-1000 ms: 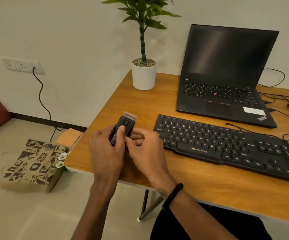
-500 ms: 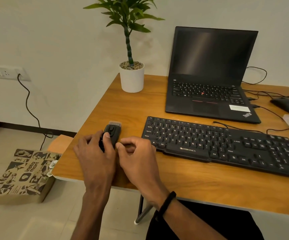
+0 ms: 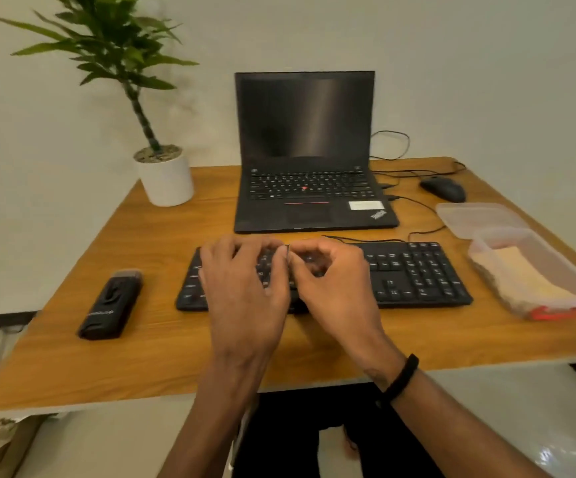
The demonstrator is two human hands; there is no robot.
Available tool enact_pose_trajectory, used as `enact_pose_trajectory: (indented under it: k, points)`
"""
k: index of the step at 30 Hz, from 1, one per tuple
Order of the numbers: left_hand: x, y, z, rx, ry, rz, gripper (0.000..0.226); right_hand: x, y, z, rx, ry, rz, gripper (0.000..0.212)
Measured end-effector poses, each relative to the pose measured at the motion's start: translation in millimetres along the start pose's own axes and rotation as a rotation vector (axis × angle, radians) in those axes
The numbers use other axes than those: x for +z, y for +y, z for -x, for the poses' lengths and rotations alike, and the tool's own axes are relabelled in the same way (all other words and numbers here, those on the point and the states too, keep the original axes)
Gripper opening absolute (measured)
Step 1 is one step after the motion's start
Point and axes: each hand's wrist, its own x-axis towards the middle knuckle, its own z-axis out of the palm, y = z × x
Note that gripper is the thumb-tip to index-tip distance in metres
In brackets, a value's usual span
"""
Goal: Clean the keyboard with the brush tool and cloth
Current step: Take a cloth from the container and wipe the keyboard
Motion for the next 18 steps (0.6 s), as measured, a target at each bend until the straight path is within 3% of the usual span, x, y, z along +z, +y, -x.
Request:
enact_pose_trajectory:
  k: [7, 11, 15, 18]
  points:
    - [86.1, 99.6, 4.6, 0.205, -0.221, 0.242, 0.015, -134.5, 36.7, -6.1, -0.039, 0.216, 0.330, 0.022]
    - [126.4, 148.6, 12.4, 0.258, -0.418, 0.257, 0.023, -219.0, 56.0, -17.5, -0.026, 0.269, 0.695, 0.031]
    - [152.4, 174.9, 18.6, 0.290, -0.587, 0.207, 0.035, -278.6, 82.8, -36.2, 0.232, 0.199, 1.028, 0.032]
    - [163.7, 185.2, 22.9, 0.314, -0.667, 0.120, 0.040, -288.4, 91.0, -40.7, 0.351, 0.044, 1.130, 0.033]
